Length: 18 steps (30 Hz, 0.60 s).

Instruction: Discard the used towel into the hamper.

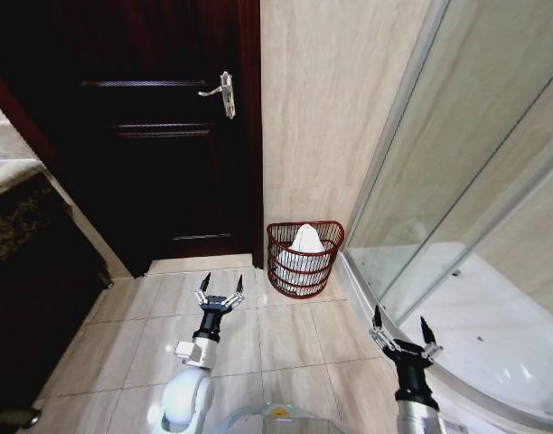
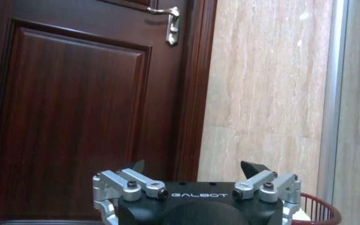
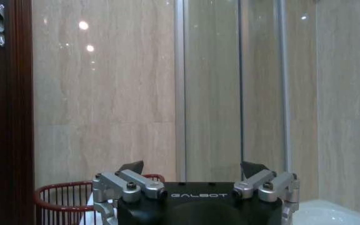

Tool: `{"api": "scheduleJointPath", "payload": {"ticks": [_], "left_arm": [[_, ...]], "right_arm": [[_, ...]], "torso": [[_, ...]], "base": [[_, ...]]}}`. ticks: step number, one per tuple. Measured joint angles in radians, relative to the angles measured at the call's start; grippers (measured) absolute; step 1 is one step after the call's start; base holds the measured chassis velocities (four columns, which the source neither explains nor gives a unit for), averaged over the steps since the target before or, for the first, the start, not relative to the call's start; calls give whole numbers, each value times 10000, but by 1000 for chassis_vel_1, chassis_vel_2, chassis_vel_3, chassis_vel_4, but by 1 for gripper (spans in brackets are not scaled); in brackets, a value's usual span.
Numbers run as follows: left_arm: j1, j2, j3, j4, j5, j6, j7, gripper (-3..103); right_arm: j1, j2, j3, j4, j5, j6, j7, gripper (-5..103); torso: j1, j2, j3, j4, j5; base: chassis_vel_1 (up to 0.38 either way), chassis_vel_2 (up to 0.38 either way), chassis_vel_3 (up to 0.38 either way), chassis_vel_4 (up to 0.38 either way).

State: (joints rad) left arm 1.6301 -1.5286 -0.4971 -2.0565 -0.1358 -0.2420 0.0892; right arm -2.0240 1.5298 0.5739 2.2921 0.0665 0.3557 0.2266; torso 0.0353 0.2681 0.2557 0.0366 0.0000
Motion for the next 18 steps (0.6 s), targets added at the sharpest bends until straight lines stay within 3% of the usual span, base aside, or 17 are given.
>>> {"api": "scheduleJointPath", "payload": {"ticks": [18], "left_arm": [[-217,80,-49,208,-82,-28,17,100]], "right_arm": [[212,10,-47,26,-21,-283,70,100]], "torso": [[-241,-718,-475,0,0]], "base": [[0,0,0,0]]}}
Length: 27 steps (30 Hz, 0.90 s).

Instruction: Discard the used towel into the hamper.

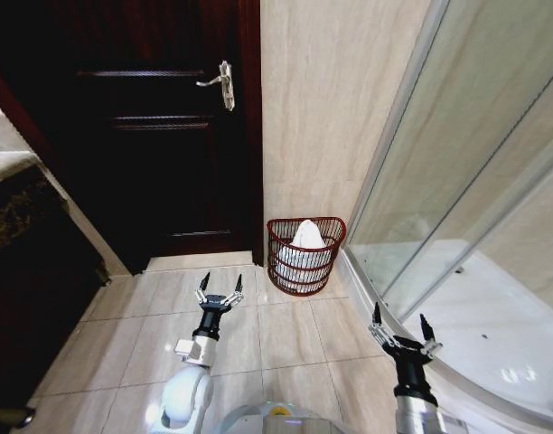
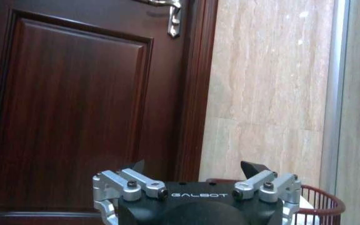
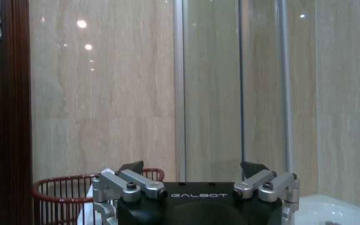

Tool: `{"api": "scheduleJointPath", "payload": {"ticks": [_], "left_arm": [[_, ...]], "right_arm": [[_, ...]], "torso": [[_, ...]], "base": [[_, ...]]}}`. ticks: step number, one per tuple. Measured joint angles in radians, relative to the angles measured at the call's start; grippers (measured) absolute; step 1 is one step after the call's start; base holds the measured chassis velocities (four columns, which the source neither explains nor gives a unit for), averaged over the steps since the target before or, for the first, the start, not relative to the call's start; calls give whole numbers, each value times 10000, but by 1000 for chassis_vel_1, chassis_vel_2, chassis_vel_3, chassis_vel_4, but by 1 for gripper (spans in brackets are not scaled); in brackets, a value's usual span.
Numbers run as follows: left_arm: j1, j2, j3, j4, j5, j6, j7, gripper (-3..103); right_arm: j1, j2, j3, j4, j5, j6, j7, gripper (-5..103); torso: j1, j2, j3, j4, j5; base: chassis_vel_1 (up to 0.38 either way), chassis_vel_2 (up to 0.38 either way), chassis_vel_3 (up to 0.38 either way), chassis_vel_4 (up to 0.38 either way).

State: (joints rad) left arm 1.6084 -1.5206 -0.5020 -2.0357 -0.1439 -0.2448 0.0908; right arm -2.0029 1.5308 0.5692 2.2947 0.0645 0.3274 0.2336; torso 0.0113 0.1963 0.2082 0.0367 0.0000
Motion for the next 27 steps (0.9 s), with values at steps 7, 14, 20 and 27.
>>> {"api": "scheduleJointPath", "payload": {"ticks": [7,14,20,27], "left_arm": [[-44,33,-14,57,30,-45,1,100],[-57,20,6,94,82,-79,7,100],[-45,11,9,96,103,-100,8,100],[-5,-36,1,85,144,-136,11,100]], "right_arm": [[14,1,31,-97,-3,8,11,100],[6,-3,39,-88,-19,6,18,100],[-77,5,27,-86,-44,65,25,100],[-101,1,28,-31,-43,108,45,100]], "torso": [[-68,-269,-201,0,0],[-105,-492,-373,0,1],[-108,-682,-540,0,0],[-109,-849,-714,-1,1]], "base": [[-5,-6,-5,-7],[-58,-53,-55,-59],[-74,-86,-87,-83],[-118,-118,-100,-116]]}}
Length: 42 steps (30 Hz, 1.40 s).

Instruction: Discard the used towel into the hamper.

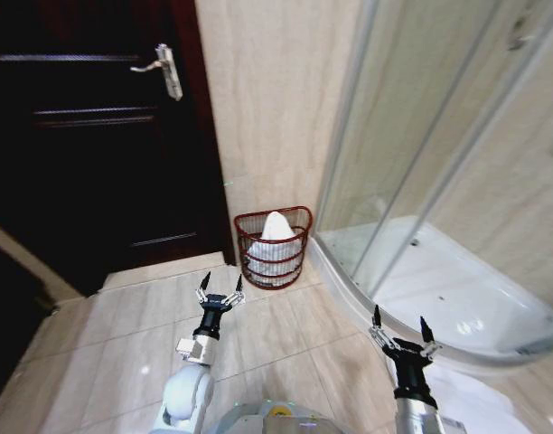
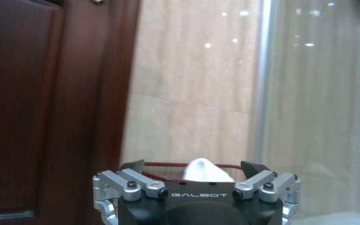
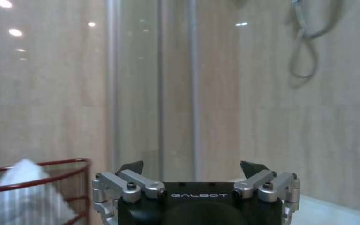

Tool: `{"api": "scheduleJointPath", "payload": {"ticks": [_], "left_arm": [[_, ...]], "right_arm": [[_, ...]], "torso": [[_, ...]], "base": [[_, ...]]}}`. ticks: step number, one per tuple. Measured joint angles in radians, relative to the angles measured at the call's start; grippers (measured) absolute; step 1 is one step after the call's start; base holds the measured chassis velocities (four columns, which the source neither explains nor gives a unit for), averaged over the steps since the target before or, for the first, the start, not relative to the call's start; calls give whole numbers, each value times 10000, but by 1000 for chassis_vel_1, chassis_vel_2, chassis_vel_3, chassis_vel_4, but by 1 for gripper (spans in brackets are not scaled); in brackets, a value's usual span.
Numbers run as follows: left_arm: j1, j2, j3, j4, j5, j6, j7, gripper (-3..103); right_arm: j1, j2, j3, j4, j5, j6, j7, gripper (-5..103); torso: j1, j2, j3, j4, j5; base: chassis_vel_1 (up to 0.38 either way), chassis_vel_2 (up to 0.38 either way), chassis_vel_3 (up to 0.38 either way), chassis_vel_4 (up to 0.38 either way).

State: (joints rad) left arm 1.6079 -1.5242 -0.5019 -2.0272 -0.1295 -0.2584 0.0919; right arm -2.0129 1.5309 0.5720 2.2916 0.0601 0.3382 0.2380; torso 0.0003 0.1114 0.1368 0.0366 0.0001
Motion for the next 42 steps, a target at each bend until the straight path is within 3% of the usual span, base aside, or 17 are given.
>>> {"api": "scheduleJointPath", "payload": {"ticks": [33,42], "left_arm": [[112,-239,93,-53,357,-35,-32,100],[191,-259,33,-55,294,-334,-150,100]], "right_arm": [[-276,-94,174,-171,286,465,54,100],[-285,-150,214,-223,324,484,124,100]], "torso": [[-4,15,-9,1,-1],[-4,29,0,-2,-2]], "base": [[-125,-126,-124,-123],[-100,-97,-98,-106]]}}
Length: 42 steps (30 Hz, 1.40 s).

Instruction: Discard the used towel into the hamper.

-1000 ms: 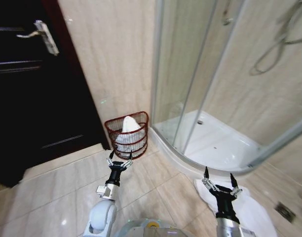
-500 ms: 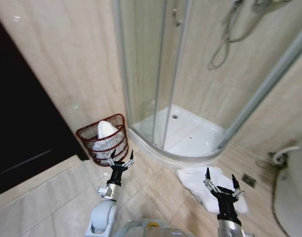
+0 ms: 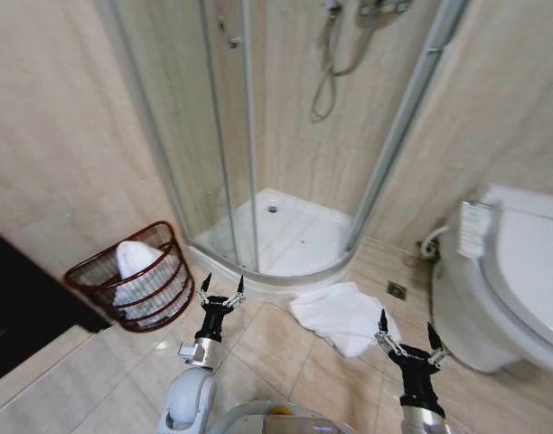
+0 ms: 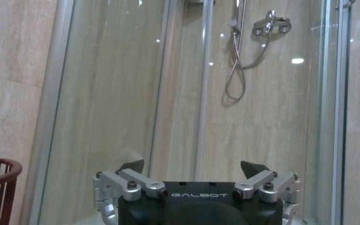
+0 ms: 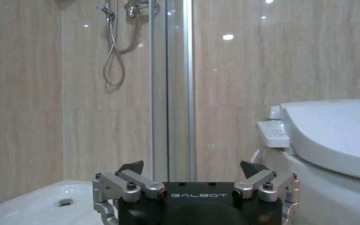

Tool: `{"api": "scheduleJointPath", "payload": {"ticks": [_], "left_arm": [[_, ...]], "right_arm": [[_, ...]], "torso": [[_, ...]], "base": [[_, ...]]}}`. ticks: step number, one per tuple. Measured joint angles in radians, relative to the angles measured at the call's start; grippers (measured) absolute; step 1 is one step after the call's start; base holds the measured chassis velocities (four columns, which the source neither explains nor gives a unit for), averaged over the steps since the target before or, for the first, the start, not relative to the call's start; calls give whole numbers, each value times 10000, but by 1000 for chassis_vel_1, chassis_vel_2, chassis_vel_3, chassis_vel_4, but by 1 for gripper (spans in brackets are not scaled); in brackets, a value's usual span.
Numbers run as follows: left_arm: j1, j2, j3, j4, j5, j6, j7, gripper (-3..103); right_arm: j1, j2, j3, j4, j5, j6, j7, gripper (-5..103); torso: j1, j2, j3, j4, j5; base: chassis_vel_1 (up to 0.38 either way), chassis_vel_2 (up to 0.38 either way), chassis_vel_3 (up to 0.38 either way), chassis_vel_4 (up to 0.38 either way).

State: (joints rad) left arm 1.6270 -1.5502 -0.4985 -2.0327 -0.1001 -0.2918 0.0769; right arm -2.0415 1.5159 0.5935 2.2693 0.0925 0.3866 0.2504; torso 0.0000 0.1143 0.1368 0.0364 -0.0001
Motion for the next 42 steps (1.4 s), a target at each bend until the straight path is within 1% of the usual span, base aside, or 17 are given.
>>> {"api": "scheduleJointPath", "payload": {"ticks": [4,10,23,26,28,29,30,31,32,33,34,35,37,38,40,41,42], "left_arm": [[63,15,-26,0,-26,-122,-11,100],[45,22,-3,24,-54,-157,-11,100],[60,51,46,64,-34,-199,-8,100],[63,58,45,72,-38,-202,-6,100],[69,72,46,72,-53,-202,0,100],[72,77,46,67,-68,-201,0,100],[72,77,46,67,-68,-201,0,100],[62,82,48,64,-99,-187,2,100],[32,68,53,64,-125,-170,2,100],[5,46,70,64,-137,-155,2,100],[5,46,70,64,-137,-155,2,100],[-8,32,110,65,-140,-145,2,100],[47,16,230,54,-141,-128,-2,100],[47,16,230,54,-141,-128,-2,100],[166,25,342,17,-140,-120,-6,100],[166,25,342,17,-140,-120,-6,100],[220,28,380,8,-132,-88,-6,100]], "right_arm": [[-15,8,-25,3,-19,-51,45,100],[-55,9,-40,70,-36,-228,108,100],[-63,16,-48,-94,-60,-150,155,100],[117,25,19,-379,53,-342,90,100],[743,-80,265,-1222,630,-1128,-35,100],[960,-132,402,-1534,773,-1384,-77,100],[960,-132,402,-1534,773,-1384,-77,100],[1360,-213,732,-2073,939,-1876,-407,100],[1740,-258,1094,-2499,1065,-2450,-907,100],[2050,-310,1378,-2843,1200,-2966,-1352,100],[2050,-310,1378,-2843,1200,-2966,-1352,100],[2358,-445,1583,-3222,1383,-3466,-1721,100],[3044,-964,1860,-4071,1852,-4302,-2471,100],[3044,-964,1860,-4071,1852,-4302,-2471,100],[3628,-1415,1983,-4776,2029,-4831,-3476,100],[3628,-1415,1983,-4776,2029,-4831,-3476,100],[3908,-1634,1981,-5081,2064,-5043,-4069,100]], "torso": [[0,4,3,4,1],[0,7,7,3,1],[0,13,11,2,2],[0,14,12,3,4],[0,14,13,3,6],[0,14,13,5,8],[0,14,13,5,8],[-1,14,14,1,2],[0,15,14,5,2],[0,15,14,1,3],[0,15,14,1,3],[-1,14,14,3,3],[0,14,15,2,5],[0,14,15,2,5],[0,15,15,3,2],[0,15,15,3,2],[0,15,15,2,7]], "base": [[0,0,0,0],[0,0,0,0],[-60,-66,63,63],[-97,-80,83,72],[-18,-24,36,17],[0,0,0,0],[0,0,0,0],[0,0,0,0],[0,0,0,0],[0,0,0,0],[0,0,0,0],[0,0,0,0],[0,0,0,0],[0,0,0,0],[0,0,0,0],[0,0,0,0],[0,0,0,0]]}}
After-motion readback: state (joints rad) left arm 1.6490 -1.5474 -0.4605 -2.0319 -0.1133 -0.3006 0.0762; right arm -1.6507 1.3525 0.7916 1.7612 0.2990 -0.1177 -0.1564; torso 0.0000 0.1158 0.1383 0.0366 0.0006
